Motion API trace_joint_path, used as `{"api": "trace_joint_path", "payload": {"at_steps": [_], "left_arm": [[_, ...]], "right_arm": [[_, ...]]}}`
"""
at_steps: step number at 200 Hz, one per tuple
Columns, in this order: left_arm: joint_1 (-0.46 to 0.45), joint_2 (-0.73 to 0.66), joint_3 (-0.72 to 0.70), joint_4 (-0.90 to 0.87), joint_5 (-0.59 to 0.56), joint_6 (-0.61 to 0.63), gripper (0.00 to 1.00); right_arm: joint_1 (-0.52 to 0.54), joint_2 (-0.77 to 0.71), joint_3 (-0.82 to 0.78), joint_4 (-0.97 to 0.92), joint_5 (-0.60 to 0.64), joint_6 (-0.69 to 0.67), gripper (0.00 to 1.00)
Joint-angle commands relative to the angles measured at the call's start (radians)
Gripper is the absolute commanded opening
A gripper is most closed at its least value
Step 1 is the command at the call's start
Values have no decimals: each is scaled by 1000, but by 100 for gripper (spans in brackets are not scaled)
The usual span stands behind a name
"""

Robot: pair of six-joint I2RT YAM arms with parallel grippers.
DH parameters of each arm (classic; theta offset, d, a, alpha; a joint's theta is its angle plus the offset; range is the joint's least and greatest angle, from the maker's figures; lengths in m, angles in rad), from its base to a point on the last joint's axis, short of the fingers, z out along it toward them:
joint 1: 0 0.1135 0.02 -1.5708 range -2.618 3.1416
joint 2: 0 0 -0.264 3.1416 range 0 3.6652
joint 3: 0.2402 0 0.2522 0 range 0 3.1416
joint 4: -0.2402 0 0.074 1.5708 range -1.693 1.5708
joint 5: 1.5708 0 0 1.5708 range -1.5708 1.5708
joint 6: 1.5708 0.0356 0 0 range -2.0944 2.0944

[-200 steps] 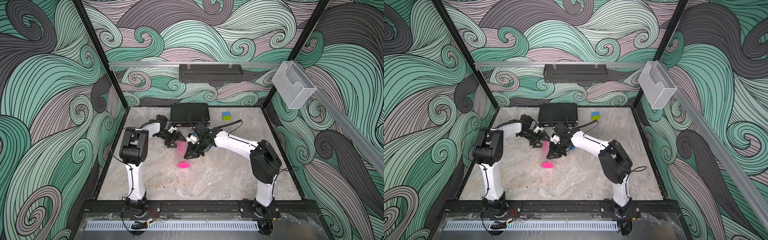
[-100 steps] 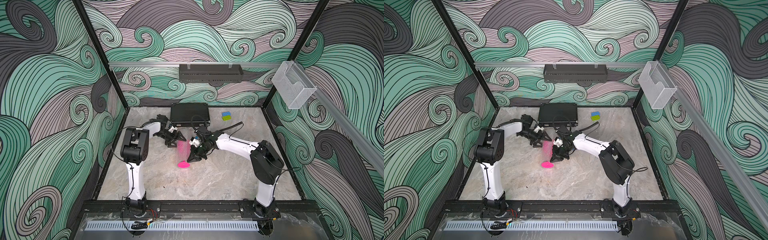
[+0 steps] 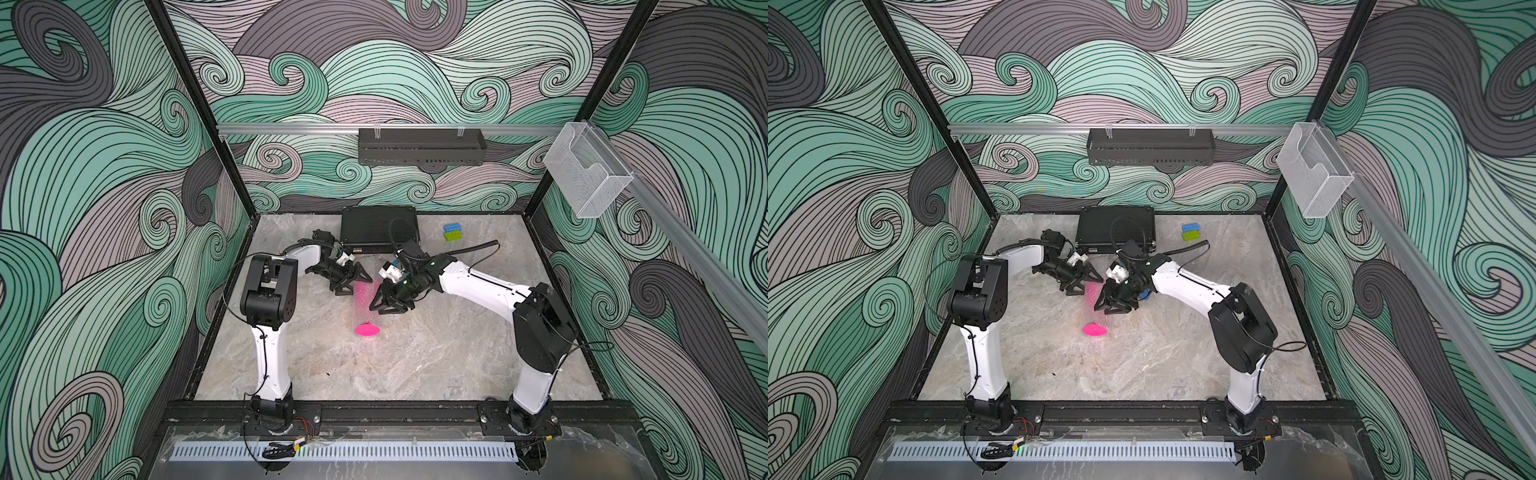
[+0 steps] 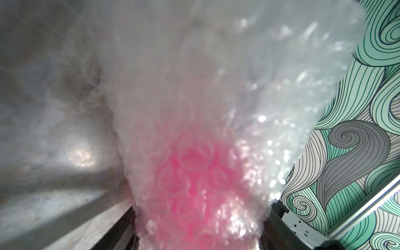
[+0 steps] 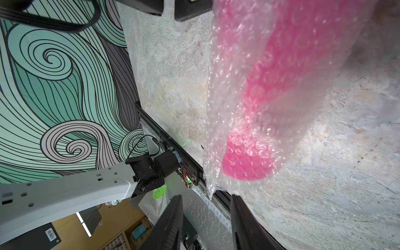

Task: Wrap wine glasses in bubble wrap
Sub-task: Wrap the wine glass in bubble wrap.

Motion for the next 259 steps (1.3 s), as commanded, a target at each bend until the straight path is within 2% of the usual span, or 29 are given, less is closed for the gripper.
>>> {"api": "trace_joint_path", "payload": {"at_steps": [1,28,53,70,123,173,191,222,259], "left_arm": [[-7,35,-48,-55,-168,-5,76],[-7,26,-49,-58,-189,-1,76],[-8,48,-41,-62,-170,-6,76],[-8,40,-35,-72,-196,9,76],[-9,57,-20,-86,-213,17,76],[-11,57,-25,-81,-205,14,76],[-15,69,-26,-80,-198,12,75],[-24,38,-42,-74,-217,23,75],[-27,17,-62,-62,-224,22,74]], "right_arm": [[13,39,23,26,-32,16,39],[23,64,12,41,-38,21,33],[22,70,6,45,-52,25,17],[19,46,1,43,-47,22,0],[-4,3,-78,42,-32,8,0],[31,61,-94,50,-48,13,0],[28,68,-71,7,-35,-12,9],[-17,-5,-76,-46,15,-42,26],[-109,-101,-146,-96,62,-86,33]]}}
